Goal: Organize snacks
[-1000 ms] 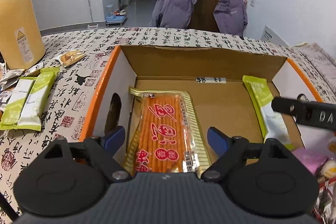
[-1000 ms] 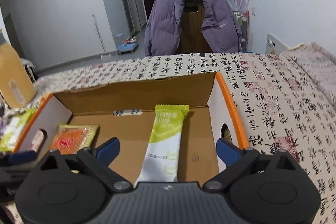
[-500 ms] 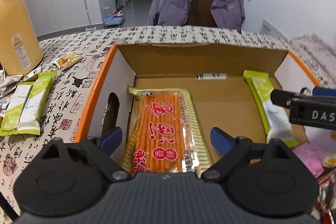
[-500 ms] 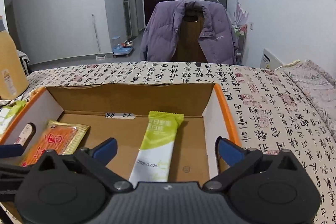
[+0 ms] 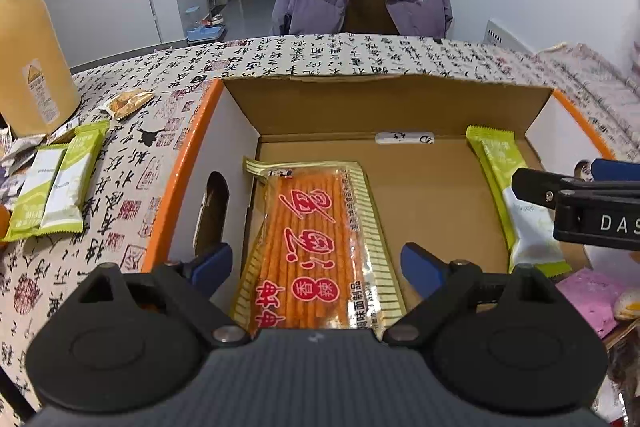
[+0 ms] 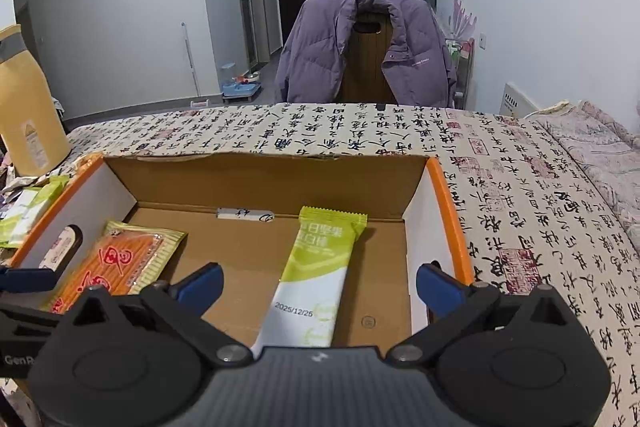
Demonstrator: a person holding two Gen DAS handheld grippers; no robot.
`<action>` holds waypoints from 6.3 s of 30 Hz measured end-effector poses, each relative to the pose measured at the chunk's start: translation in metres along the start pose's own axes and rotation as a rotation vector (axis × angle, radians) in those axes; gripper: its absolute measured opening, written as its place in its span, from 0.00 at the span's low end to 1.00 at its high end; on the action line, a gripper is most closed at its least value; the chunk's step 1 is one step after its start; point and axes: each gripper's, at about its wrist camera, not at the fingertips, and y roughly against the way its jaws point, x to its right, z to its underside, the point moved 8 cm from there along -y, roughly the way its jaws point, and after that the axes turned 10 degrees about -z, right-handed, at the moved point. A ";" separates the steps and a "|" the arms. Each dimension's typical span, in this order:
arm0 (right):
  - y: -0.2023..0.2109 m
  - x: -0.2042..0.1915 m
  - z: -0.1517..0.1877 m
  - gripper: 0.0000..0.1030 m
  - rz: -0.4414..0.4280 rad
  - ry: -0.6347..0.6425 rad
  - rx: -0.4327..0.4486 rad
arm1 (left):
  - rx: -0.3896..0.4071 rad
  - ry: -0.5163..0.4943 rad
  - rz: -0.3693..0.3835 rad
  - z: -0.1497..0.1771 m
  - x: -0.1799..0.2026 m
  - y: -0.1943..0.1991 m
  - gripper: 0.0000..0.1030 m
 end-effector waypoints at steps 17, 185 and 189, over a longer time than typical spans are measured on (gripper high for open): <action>0.156 -0.028 0.034 1.00 -0.087 0.054 0.215 | 0.280 0.142 0.112 0.049 -0.055 0.135 1.00; 0.220 -0.057 0.110 0.50 -0.079 0.121 0.335 | 0.320 0.176 0.091 0.088 -0.049 0.189 0.41; 0.206 -0.061 0.085 0.50 -0.080 0.125 0.346 | 0.348 0.179 0.087 0.062 -0.049 0.188 0.41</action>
